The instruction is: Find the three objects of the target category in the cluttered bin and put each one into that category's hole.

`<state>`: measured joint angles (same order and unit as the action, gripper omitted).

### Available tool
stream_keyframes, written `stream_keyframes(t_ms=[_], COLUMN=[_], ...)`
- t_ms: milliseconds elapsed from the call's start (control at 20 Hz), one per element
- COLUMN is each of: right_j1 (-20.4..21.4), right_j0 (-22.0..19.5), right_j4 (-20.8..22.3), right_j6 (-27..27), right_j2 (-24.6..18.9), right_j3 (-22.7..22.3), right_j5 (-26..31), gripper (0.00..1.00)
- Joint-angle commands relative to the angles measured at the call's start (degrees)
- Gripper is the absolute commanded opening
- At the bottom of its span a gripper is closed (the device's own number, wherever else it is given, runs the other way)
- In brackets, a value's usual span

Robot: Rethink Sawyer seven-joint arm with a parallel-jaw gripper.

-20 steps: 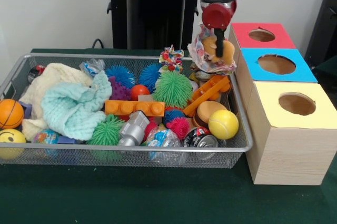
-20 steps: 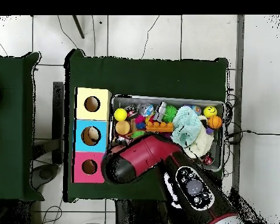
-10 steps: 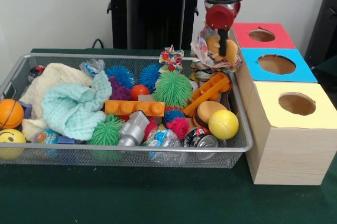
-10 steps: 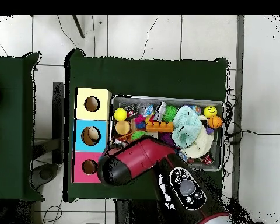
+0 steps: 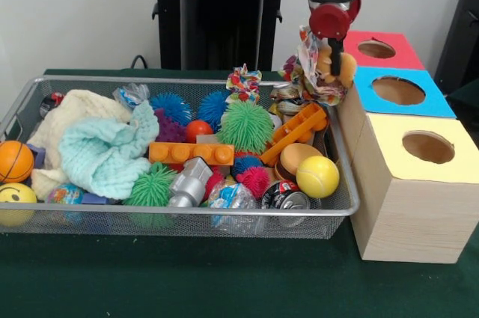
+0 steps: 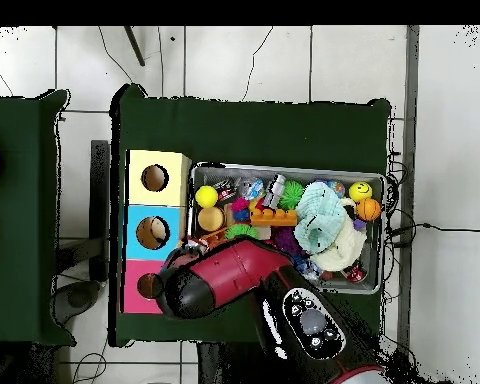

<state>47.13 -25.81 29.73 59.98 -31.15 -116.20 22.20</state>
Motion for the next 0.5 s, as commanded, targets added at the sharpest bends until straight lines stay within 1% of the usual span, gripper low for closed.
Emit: stream_keyframes(t_ms=[50,150,200,250,350,400,500], right_j1=[2.60,3.84,4.25,4.77,5.44,5.63,6.03], right_j0=[-3.70,-4.94,-5.19,-4.97,-5.63,-5.92,-6.97], right_j4=[-9.44,-12.24,-12.97,-13.63,-14.04,-13.68,-13.41], right_j6=[8.23,7.76,7.54,7.52,6.63,5.84,4.11], right_j2=[-10.09,-12.06,-12.56,-12.18,-12.02,-11.47,-11.83], right_j3=[-1.96,-2.71,-2.89,-2.66,-2.53,-2.56,-2.53], right_j5=[0.19,1.75,2.12,3.15,3.70,4.00,4.26], gripper=[0.00,0.00,0.00,0.00,0.00,0.00,0.00])
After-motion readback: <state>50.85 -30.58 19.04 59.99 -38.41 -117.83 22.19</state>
